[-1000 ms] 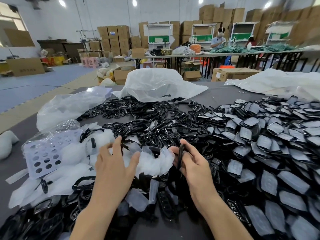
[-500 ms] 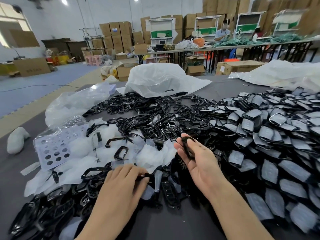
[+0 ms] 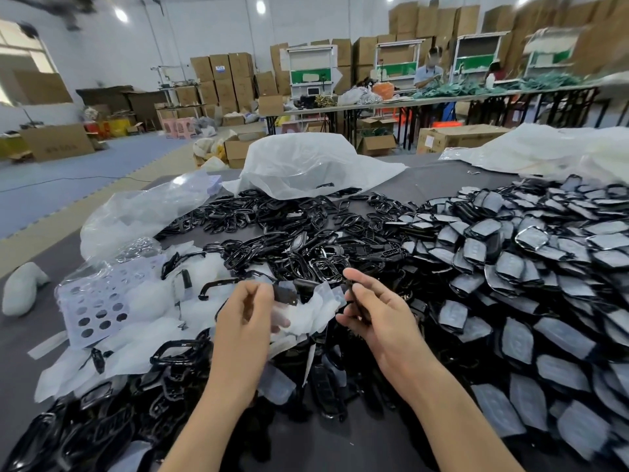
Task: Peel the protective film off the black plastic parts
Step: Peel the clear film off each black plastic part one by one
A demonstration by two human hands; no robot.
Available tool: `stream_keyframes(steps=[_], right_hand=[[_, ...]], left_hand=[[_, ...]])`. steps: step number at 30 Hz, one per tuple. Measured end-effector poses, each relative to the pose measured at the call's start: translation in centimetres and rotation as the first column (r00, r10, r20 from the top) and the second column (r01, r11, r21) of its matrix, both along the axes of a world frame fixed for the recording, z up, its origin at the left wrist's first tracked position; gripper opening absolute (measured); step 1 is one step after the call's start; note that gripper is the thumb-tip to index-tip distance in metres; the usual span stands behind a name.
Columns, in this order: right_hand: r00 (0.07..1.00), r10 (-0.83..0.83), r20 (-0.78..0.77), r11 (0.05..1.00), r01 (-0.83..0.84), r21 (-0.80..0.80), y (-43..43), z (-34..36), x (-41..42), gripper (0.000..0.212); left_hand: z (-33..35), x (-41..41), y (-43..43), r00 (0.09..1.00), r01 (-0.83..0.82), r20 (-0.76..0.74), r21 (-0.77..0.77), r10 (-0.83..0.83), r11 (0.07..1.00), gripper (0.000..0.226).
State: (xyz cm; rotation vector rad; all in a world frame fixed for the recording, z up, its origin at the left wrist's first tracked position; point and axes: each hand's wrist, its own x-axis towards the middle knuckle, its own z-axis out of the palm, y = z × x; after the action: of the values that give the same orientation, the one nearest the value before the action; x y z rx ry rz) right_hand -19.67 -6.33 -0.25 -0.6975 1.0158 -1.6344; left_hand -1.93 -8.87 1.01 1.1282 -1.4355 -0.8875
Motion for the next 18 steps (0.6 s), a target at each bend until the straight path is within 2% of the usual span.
stream_keyframes(steps=[2,6,9,12,15,18], right_hand=[[0.997,0.006,-0.076,1.000,-0.008,-0.018,-0.1,-0.1,0.2,0.038],[0.943,-0.029,-0.330,0.999,0.014,-0.049,0.3,-0.5,0.4,0.026],[0.893,-0.056,-0.446,0.997,0.024,-0.077,0.7,-0.3,0.4,0.024],[0.877,-0.050,-0.478,0.995,0.004,-0.095,1.0,0.2,0.7,0.023],[0.847,-0.064,-0.527,0.993,0.005,-0.114,1.2,0.4,1.1,0.021],[0.887,-0.082,-0.455,0.994,0.041,-0.101,1.1,0.2,1.1,0.015]], left_hand=[[-0.3,0.0,-0.3,0.998,0.028,-0.049,0.042,-0.026,0.999,0.023],[-0.6,0.2,-0.3,0.993,0.052,-0.114,0.090,-0.041,0.995,0.022],[-0.7,0.1,-0.2,0.992,0.063,-0.115,0.096,-0.052,0.993,0.026],[-1.1,-0.1,-0.2,0.996,0.035,-0.079,0.098,-0.028,0.995,0.031],[-1.3,-0.2,-0.1,1.000,-0.026,0.017,0.014,0.026,1.000,0.033],[-1.2,-0.2,-0.2,0.997,-0.034,0.072,-0.020,0.035,0.999,0.033]])
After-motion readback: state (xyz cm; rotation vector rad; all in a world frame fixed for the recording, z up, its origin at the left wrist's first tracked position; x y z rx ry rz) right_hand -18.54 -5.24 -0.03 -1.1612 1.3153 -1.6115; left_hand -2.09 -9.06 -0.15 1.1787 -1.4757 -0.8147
